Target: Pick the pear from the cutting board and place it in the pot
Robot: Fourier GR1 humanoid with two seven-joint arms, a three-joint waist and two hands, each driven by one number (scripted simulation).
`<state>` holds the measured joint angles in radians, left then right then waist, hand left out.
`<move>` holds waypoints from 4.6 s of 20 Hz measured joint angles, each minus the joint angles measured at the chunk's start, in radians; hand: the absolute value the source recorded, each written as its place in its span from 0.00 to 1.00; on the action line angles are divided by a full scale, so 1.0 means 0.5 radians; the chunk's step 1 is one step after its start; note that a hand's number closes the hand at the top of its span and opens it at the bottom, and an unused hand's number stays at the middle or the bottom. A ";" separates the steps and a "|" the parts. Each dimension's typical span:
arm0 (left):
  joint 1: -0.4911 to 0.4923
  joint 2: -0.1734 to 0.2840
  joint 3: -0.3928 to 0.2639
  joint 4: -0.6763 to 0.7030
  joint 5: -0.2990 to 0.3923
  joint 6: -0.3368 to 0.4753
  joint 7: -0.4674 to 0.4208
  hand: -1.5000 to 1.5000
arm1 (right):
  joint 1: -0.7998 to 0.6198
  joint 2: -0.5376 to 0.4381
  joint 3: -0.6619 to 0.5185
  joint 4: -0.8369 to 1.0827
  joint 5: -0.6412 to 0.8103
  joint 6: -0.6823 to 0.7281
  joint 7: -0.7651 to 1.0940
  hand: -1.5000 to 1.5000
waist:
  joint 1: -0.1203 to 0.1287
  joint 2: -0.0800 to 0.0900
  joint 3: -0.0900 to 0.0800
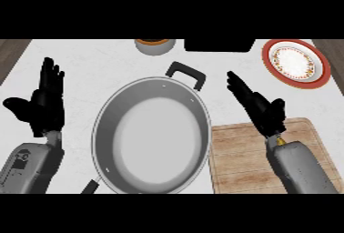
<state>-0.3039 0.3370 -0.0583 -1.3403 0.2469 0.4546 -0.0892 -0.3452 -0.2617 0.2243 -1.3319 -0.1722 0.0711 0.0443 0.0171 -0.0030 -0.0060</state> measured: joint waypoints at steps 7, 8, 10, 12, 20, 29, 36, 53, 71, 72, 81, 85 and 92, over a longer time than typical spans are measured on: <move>0.287 0.199 -0.074 0.027 -0.112 -0.108 0.105 0.50 | 0.300 -0.467 -0.291 -0.054 0.198 -0.201 0.069 0.00 | -0.120 -0.017 -0.001; 0.325 0.215 -0.085 0.042 -0.118 -0.122 0.120 0.50 | 0.319 -0.578 -0.328 -0.058 0.317 -0.279 0.032 0.00 | -0.143 -0.024 -0.003; 0.398 0.257 -0.097 0.062 -0.122 -0.163 0.140 0.50 | 0.382 -0.717 -0.395 -0.104 0.516 -0.461 -0.100 0.00 | -0.173 -0.035 0.000; 0.473 0.288 -0.115 0.049 -0.127 -0.201 0.146 0.50 | 0.514 -0.772 -0.449 -0.173 0.658 -0.642 -0.274 0.00 | -0.184 -0.040 0.006; 0.658 0.392 -0.121 -0.182 -0.118 -0.337 0.234 0.50 | 1.295 -0.805 -0.632 -0.745 0.771 -0.868 -0.580 0.00 | -0.108 -0.016 0.011; 0.667 0.394 -0.124 -0.302 -0.156 -0.378 0.314 0.50 | 1.331 -1.094 -0.505 -1.295 1.004 -0.460 0.306 0.00 | -0.030 0.004 0.007; 0.623 0.378 -0.137 -0.294 -0.174 -0.420 0.318 0.50 | 1.071 -1.295 -0.233 -1.318 1.033 0.078 0.966 0.00 | 0.028 0.019 0.006; 0.639 0.263 -0.026 -0.301 -0.295 -0.492 0.364 0.50 | 0.260 -0.815 0.171 -0.870 1.125 0.792 1.662 0.00 | -0.015 0.008 0.011; 0.710 0.107 0.156 -0.432 -0.469 -0.651 0.443 0.50 | 0.263 -0.429 0.108 -0.485 1.639 0.908 1.518 0.00 | -0.028 0.005 0.012; 0.717 0.099 0.164 -0.440 -0.488 -0.657 0.444 0.50 | 0.249 -0.407 0.100 -0.435 1.672 0.900 1.490 0.00 | -0.027 0.005 0.012; 0.679 0.034 0.261 -0.370 -0.556 -0.752 0.411 0.50 | 0.277 -0.375 0.007 -0.267 1.837 0.932 1.239 1.00 | -0.029 0.004 0.010; 0.708 0.036 0.316 -0.369 -0.554 -0.807 0.378 0.50 | 0.253 -0.364 0.013 -0.252 1.916 0.934 1.133 1.00 | -0.030 0.000 0.005; 0.692 -0.049 0.343 -0.385 -0.642 -0.821 0.394 0.50 | 0.255 -0.299 -0.042 -0.218 2.043 0.954 1.014 1.00 | -0.030 0.004 0.011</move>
<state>0.0418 0.3126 0.1134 -1.5328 -0.0742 0.0438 0.1077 -0.2176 -0.4113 0.2033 -1.4411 0.8495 0.5481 0.5512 0.0020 -0.0008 -0.0006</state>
